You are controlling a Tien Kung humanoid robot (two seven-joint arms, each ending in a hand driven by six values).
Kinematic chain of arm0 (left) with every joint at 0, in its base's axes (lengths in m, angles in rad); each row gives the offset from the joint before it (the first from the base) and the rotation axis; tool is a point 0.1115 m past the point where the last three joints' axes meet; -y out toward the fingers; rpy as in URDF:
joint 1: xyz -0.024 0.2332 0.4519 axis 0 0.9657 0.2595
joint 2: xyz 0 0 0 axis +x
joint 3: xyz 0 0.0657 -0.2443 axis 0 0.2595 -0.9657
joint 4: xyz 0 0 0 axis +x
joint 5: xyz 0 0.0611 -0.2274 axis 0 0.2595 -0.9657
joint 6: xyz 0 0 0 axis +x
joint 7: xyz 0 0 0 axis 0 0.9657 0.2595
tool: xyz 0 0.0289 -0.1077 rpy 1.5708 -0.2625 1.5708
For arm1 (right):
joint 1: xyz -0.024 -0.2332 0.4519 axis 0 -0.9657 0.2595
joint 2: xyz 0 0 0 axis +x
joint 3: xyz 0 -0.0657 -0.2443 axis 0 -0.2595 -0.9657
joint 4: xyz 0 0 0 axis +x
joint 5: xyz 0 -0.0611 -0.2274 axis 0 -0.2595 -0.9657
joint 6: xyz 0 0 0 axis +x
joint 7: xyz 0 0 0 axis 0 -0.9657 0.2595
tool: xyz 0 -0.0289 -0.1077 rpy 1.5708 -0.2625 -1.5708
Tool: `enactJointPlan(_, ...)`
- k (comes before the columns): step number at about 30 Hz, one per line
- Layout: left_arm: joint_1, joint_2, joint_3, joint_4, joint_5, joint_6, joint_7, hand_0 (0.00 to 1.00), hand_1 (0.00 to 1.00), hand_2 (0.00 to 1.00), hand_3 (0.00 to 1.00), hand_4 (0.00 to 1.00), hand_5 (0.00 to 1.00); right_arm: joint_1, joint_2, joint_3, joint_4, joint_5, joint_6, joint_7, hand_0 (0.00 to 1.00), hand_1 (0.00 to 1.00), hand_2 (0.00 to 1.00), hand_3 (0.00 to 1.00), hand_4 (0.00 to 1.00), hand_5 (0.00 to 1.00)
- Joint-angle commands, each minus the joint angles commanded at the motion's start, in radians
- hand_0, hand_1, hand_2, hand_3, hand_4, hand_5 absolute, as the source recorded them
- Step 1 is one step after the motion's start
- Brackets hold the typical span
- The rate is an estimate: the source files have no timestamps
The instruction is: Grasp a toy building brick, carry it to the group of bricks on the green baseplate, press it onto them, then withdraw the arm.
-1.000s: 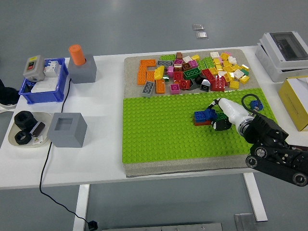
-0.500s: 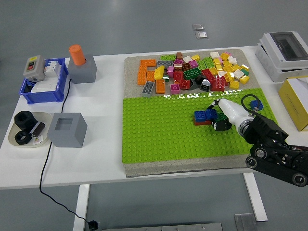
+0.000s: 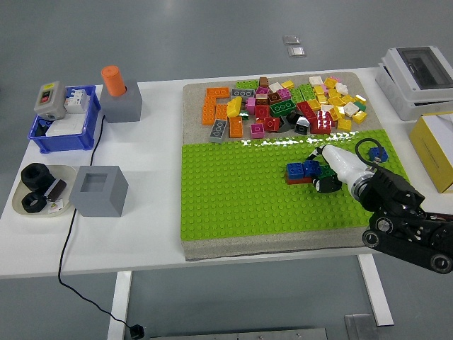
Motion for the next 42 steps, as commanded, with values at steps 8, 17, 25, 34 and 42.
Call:
enactJointPlan(8,-0.001,0.0,-0.001,0.0,0.002,0.0,0.0,0.855,0.898,0.871,0.647,0.928,0.484,0.003,0.008,-0.006,-0.008,0.006,-0.004,0.006,0.998,0.967,0.933,0.552,0.546,0.002)
enactJointPlan(17,-0.001,0.0,0.001,0.0,0.0,-0.001,-0.001,0.855,0.898,0.87,0.646,0.929,0.486,0.004,0.015,-0.008,-0.019,0.012,-0.009,0.012,0.998,0.966,0.931,0.552,0.543,0.002)
enactJointPlan(25,-0.002,0.0,0.003,0.0,-0.003,-0.001,-0.003,0.853,0.898,0.869,0.645,0.927,0.485,0.005,0.017,-0.012,-0.029,0.019,-0.014,0.018,0.998,0.963,0.931,0.584,0.546,0.002)
enactJointPlan(34,-0.001,0.0,0.005,0.0,-0.006,-0.001,-0.006,0.854,0.897,0.869,0.645,0.927,0.487,0.005,0.017,-0.01,-0.033,0.026,-0.021,0.022,0.998,0.975,0.971,0.668,0.51,0.002)
enactJointPlan(42,-0.004,0.002,0.003,0.001,-0.005,-0.002,-0.009,0.851,0.896,0.867,0.644,0.926,0.485,0.006,0.016,-0.011,-0.033,0.034,-0.014,0.019,0.998,0.998,0.998,0.687,0.55,0.002)
